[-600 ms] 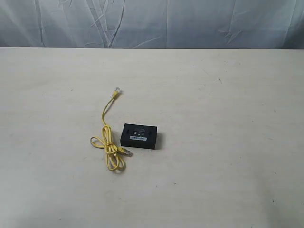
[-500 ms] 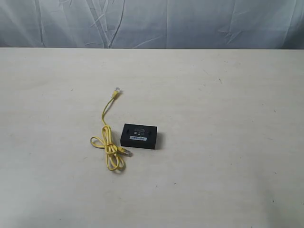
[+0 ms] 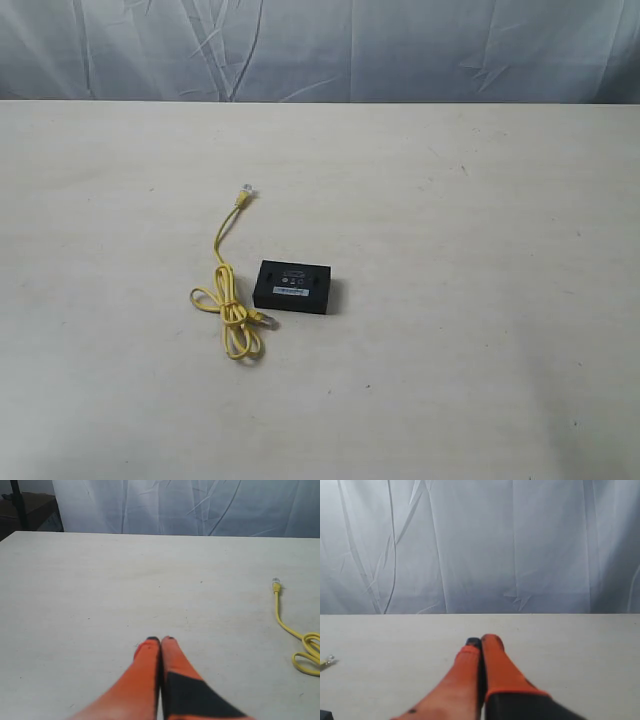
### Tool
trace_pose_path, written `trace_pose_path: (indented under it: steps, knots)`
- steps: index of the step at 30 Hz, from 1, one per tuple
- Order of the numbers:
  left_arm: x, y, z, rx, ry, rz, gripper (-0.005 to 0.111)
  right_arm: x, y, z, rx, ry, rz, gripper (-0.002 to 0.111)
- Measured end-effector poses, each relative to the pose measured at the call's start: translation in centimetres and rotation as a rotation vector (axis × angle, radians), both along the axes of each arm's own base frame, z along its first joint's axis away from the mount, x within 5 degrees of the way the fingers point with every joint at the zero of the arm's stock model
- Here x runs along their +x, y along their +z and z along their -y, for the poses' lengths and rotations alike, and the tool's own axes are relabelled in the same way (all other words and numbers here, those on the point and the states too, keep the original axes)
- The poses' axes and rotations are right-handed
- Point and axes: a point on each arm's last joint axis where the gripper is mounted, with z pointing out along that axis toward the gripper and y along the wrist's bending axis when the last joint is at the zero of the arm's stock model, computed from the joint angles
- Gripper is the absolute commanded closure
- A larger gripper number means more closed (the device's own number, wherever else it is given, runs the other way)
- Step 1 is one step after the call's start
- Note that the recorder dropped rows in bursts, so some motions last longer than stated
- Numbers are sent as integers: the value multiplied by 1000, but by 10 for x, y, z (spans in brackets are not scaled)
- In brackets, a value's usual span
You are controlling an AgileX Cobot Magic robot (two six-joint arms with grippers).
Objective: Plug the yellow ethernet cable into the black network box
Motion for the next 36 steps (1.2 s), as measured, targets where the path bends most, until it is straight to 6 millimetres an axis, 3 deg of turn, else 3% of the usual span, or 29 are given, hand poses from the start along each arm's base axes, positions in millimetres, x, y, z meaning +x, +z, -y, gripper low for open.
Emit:
trace_pose_path:
  steps: [15,24,36]
  knots:
    - [0,0,0,2,0,0,107,0,2,0,3,-2,26,108]
    - [0,0,-3,82,7,0,107,-2,18,1,26,-12,199,108]
    - [1,6,-3,107,9,68,107,-3,23,2,33,-15,252,108]
